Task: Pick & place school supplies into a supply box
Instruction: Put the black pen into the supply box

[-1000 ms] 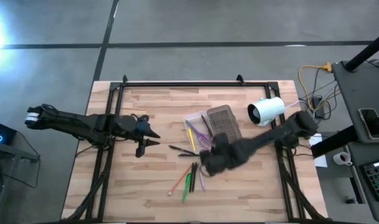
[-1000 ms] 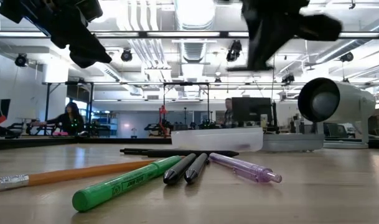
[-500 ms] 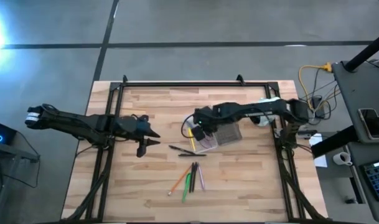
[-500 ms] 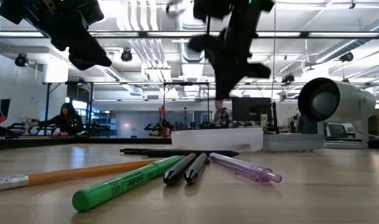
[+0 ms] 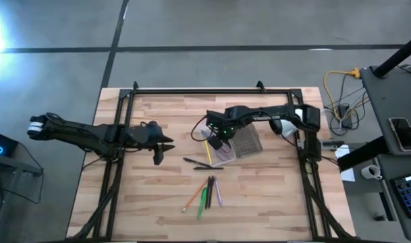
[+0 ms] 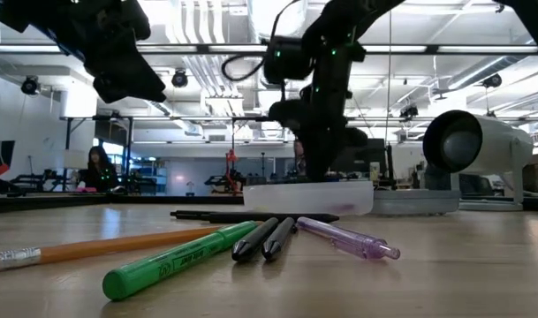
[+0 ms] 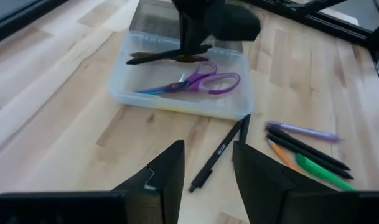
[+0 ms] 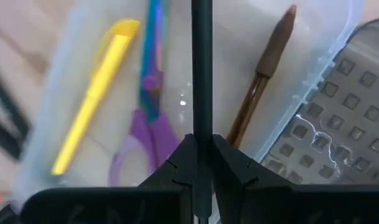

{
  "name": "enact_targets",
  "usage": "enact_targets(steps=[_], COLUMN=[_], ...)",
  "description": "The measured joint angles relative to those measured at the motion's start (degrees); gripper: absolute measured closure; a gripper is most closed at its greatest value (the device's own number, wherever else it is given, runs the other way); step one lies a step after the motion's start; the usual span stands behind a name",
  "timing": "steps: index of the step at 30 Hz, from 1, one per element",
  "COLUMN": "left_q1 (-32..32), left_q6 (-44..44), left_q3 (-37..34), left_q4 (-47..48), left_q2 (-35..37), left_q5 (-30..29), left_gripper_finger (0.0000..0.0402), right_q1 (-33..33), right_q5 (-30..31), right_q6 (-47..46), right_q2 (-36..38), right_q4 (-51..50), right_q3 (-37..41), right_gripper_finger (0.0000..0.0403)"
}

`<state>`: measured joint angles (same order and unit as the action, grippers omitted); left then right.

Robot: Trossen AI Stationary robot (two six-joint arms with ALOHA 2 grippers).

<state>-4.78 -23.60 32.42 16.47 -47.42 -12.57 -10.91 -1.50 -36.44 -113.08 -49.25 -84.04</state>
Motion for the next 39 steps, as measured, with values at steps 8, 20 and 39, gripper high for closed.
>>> enact_targets(steps=[8,20,39], left_q1=[0.0,0.0,1.7], left_q6=[-2.5,-1.7,35.6], left_q3=[0.0,-1.6,6.4], left_q4=[0.0,0.1,-9.5], left_q2=[0.0,-0.1,-35.0], left_q5=[0.0,0.7,13.8], left_gripper_finger=[0.0281,0.0281,0.0281], right_q1=[0.3,7.4,31.0], right_q5=[0.1,3.2,7.5], right_q6=[0.1,-10.0,-40.5], right_q2=[-1.1,8.3,9.5], right_q4=[1.1,0.3,-14.0], right_q3=[0.1,0.1,0.8], right_gripper_finger=[0.0270,0.0198,0.0197])
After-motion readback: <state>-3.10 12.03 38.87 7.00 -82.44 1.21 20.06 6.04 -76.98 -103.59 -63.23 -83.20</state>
